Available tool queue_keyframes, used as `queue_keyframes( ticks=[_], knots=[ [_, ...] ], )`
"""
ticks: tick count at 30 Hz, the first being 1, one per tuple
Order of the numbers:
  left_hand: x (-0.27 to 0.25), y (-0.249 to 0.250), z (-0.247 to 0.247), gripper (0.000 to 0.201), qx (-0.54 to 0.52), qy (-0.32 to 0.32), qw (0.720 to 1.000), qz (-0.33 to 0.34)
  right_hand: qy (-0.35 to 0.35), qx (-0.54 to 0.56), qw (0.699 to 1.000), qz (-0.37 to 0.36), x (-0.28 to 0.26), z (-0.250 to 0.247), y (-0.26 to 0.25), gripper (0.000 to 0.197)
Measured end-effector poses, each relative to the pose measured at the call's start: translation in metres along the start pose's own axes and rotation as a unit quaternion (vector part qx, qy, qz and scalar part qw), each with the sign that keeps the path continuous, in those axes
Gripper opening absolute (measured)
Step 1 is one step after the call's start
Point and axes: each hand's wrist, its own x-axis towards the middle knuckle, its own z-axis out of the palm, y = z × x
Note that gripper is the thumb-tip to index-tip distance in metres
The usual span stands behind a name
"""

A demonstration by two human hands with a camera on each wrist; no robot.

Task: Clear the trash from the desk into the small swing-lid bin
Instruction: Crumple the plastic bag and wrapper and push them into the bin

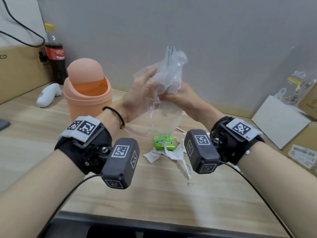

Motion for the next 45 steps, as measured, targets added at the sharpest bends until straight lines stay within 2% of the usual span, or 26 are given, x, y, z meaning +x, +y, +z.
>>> queue_keyframes(
  ticks=[5, 8, 9, 11, 13, 14, 15, 19, 24, 26, 28, 32, 35, 37, 39, 40, 43, 45],
  knots=[
    [-0.004, -0.022, -0.025, 0.05, 0.16, -0.01, 0.986, -0.049, -0.004, -0.097, 0.995, 0.016, -0.007, -0.007, 0.009, 0.026],
    [-0.022, -0.034, -0.042, 0.03, 0.255, -0.012, 0.963, -0.084, 0.091, -0.071, 0.993, 0.037, -0.01, -0.017, 0.013, 0.009],
    [-0.027, -0.037, -0.047, 0.026, 0.306, -0.032, 0.947, -0.098, 0.125, -0.047, 0.99, 0.044, -0.009, -0.021, 0.015, 0.008],
    [-0.033, -0.045, -0.054, 0.026, 0.405, -0.12, 0.895, -0.147, 0.172, -0.026, 0.984, 0.04, -0.008, -0.024, 0.018, 0.007],
    [-0.036, -0.052, -0.055, 0.04, 0.478, -0.205, 0.828, -0.208, 0.196, -0.041, 0.98, 0.02, -0.007, -0.022, 0.016, 0.007],
    [-0.036, -0.056, -0.055, 0.045, 0.501, -0.225, 0.804, -0.228, 0.201, -0.048, 0.978, 0.012, -0.006, -0.021, 0.014, 0.01],
    [-0.035, -0.06, -0.053, 0.046, 0.512, -0.233, 0.793, -0.233, 0.204, -0.05, 0.978, 0.007, -0.006, -0.02, 0.013, 0.012],
    [-0.027, -0.075, -0.04, 0.043, 0.513, -0.218, 0.808, -0.188, 0.22, -0.032, 0.975, 0.0, -0.007, -0.018, 0.009, 0.009],
    [-0.01, -0.092, -0.025, 0.065, 0.582, -0.165, 0.792, -0.077, 0.204, -0.031, 0.978, 0.006, -0.017, -0.025, 0.013, 0.006],
    [-0.003, -0.096, -0.013, 0.071, 0.59, -0.187, 0.783, -0.053, 0.211, -0.027, 0.977, 0.011, -0.021, -0.029, 0.016, 0.014],
    [0.004, -0.099, 0.002, 0.068, 0.591, -0.207, 0.779, -0.028, 0.219, -0.024, 0.975, 0.024, -0.023, -0.032, 0.019, 0.013],
    [0.022, -0.109, 0.032, 0.058, 0.578, -0.212, 0.788, -0.006, 0.208, -0.018, 0.977, 0.046, -0.028, -0.037, 0.025, 0.013],
    [0.029, -0.115, 0.041, 0.047, 0.547, -0.204, 0.812, 0.01, 0.192, -0.025, 0.98, 0.053, -0.033, -0.04, 0.028, 0.012],
    [0.03, -0.114, 0.039, 0.045, 0.503, -0.189, 0.843, -0.011, 0.199, -0.022, 0.978, 0.053, -0.035, -0.041, 0.028, 0.012],
    [0.028, -0.108, 0.03, 0.042, 0.464, -0.173, 0.868, -0.024, 0.249, -0.018, 0.967, 0.054, -0.034, -0.042, 0.028, 0.004],
    [0.026, -0.104, 0.023, 0.04, 0.456, -0.149, 0.877, -0.03, 0.286, -0.017, 0.956, 0.058, -0.033, -0.042, 0.027, 0.006],
    [0.02, -0.09, 0.002, 0.039, 0.382, -0.029, 0.923, -0.039, 0.367, 0.01, 0.927, 0.07, -0.023, -0.038, 0.026, 0.046],
    [0.017, -0.08, -0.008, 0.04, 0.305, 0.08, 0.949, -0.003, 0.397, 0.025, 0.914, 0.075, -0.014, -0.03, 0.024, 0.065]
  ],
)
